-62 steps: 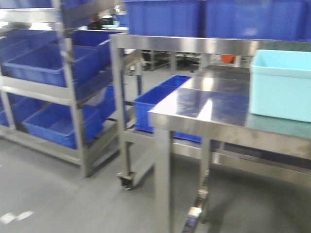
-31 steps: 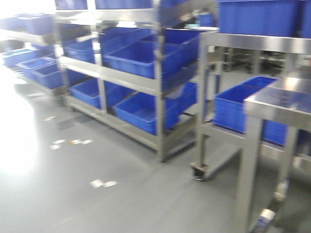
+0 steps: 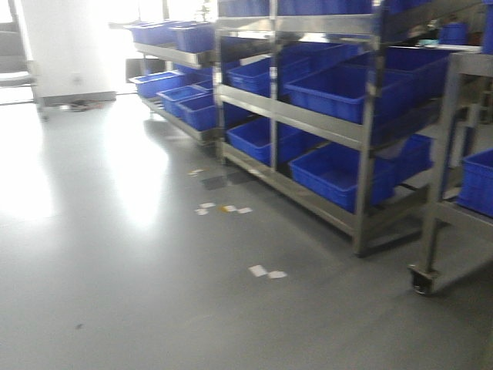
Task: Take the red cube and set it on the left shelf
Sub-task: 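Drive the base away from the table, carrying the red cube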
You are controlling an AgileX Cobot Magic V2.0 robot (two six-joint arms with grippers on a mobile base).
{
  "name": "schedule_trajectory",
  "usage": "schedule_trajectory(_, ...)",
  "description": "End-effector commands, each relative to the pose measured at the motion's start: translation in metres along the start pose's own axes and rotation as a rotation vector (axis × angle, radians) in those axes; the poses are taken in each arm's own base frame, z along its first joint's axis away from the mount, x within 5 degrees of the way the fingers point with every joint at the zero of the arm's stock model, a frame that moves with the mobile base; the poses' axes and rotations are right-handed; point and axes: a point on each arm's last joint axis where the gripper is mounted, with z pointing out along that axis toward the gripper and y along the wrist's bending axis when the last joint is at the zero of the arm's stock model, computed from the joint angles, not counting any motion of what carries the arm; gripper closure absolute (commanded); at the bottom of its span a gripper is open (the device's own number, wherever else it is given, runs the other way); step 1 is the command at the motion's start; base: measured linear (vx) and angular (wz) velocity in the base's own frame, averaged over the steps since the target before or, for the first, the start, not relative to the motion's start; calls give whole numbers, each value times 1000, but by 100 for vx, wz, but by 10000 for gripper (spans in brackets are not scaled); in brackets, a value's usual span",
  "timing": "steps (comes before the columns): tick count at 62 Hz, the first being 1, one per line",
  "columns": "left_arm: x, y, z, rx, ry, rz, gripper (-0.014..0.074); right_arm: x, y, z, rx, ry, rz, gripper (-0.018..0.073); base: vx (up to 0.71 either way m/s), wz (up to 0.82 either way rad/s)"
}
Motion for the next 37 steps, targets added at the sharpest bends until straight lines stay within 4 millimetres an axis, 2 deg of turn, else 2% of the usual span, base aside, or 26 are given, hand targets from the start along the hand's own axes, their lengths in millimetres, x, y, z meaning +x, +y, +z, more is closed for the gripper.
schedule_trajectory(1,-1,0,0,-5,-69,-5,491,-18,1,-1,-7,-114,-20,503,-17,50)
schedule_trajectory(23,-1,0,0,-5,-69,-5,491,-18,1,-1,-7,-114,-20,503,-13,55)
schedule_trajectory(37,-1,0,0,-5,-69,-5,491,-18,1,-1,-7,-114,-20,503,-12,36)
